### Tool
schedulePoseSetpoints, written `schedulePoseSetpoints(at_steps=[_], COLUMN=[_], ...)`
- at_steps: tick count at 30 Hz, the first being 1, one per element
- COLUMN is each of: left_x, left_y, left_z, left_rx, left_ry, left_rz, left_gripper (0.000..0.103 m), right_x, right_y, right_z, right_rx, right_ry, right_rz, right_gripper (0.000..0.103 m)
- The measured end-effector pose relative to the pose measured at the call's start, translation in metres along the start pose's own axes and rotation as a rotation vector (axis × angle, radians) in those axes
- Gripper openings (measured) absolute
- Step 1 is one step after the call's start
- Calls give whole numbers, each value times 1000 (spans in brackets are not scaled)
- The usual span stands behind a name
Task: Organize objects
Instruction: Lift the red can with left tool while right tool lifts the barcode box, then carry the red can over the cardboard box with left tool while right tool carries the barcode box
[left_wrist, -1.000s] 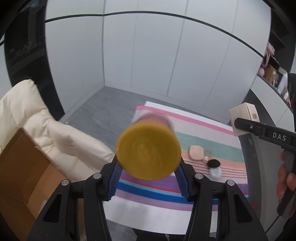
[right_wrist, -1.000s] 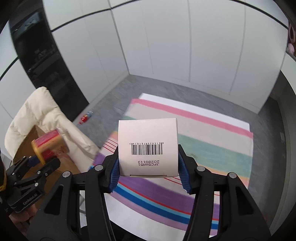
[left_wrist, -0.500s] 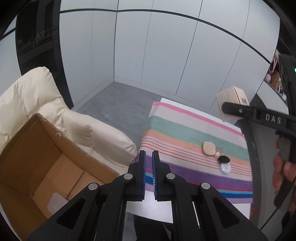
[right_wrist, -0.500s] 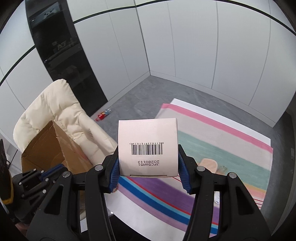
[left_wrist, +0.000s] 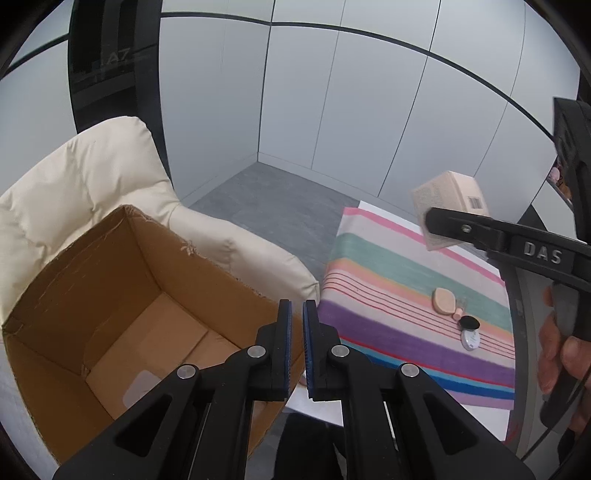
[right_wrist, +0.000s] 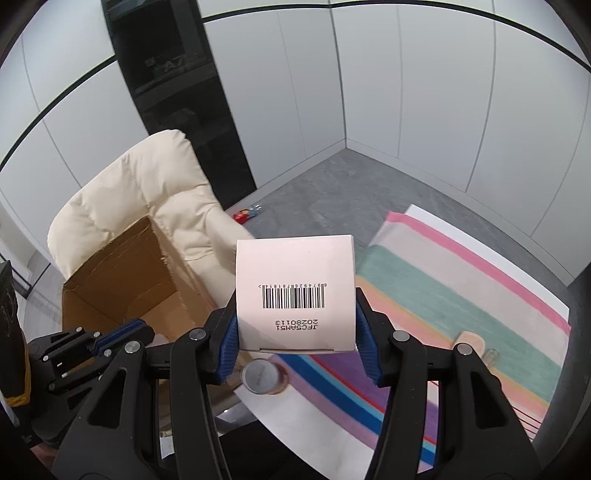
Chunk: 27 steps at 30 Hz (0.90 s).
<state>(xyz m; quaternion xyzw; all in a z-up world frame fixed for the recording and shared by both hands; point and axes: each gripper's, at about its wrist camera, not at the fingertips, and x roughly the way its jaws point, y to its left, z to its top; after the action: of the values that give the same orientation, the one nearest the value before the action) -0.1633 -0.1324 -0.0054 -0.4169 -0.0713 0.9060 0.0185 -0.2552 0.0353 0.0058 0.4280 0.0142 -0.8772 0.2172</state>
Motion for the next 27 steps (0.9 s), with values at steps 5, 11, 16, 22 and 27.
schedulePoseSetpoints(at_steps=[5,11,16,22,27], left_x=[-1,7,11,27,55], left_y=[-20,-48,-88,-122,-128], left_z=[-8,-17,-22,-40,-65], left_rx=[56,45,41,-108,-214], left_ry=[-11,-13,-25,26,67], left_rz=[-2,-8,65,164,298], left_gripper=[41,69,95,103,103], right_x=[11,20,24,21,34], right_y=[11,-19,-59,-100,-118], right_z=[-1,-11,-24,-43,-57], right_rx=[-18,21,64,90,40], right_ry=[10,39,72,95,123], right_rz=[-20,-65,-103,-134,-140], right_gripper=[56,56,56,56,56])
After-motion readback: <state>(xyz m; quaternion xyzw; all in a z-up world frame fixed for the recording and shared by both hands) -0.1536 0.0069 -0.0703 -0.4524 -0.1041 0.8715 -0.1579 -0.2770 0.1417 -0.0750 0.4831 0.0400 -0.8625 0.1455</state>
